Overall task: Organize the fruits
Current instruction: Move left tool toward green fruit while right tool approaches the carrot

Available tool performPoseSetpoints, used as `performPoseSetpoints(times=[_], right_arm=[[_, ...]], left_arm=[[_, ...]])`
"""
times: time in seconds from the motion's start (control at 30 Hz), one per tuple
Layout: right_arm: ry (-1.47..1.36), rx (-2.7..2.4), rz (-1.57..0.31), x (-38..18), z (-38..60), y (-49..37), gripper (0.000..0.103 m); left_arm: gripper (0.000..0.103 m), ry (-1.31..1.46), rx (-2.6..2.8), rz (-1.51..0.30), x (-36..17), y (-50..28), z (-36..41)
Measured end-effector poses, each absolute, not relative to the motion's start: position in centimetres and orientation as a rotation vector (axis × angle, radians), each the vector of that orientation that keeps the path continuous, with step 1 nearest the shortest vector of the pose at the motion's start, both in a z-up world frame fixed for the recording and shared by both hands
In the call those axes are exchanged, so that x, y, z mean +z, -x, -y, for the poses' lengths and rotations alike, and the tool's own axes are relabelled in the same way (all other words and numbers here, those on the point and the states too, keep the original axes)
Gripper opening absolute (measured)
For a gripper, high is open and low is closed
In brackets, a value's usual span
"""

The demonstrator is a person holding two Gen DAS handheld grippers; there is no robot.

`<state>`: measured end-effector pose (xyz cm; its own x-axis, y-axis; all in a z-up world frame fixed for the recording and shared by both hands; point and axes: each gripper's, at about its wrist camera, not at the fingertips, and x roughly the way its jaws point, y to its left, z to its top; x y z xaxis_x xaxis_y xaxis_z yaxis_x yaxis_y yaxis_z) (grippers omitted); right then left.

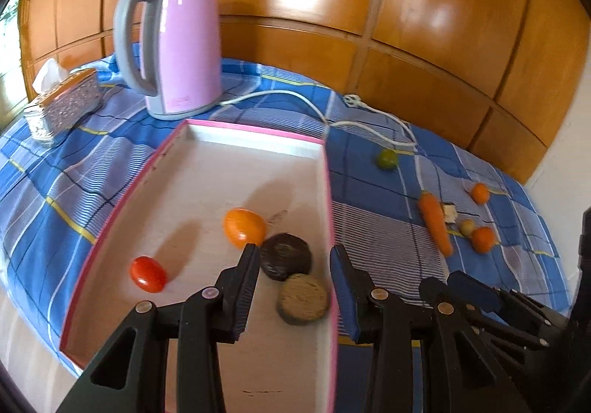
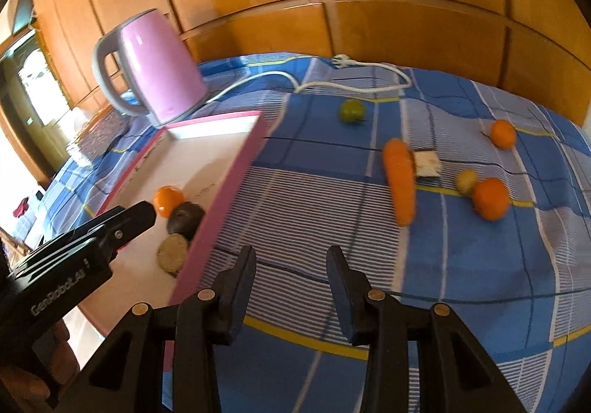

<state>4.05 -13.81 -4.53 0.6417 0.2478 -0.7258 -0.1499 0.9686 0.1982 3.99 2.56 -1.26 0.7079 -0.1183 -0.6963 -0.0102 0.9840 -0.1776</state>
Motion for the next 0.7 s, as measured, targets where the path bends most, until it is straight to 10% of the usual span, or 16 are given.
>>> performPoseSetpoints(times=[0.7], right_arm=[[-0.216,0.083,-0.842,-5.2,20.4,-5.3,0.040]], left_arm=[[0.040,0.110,-0.160,-0.806,-1.8,-5.7,2.9]])
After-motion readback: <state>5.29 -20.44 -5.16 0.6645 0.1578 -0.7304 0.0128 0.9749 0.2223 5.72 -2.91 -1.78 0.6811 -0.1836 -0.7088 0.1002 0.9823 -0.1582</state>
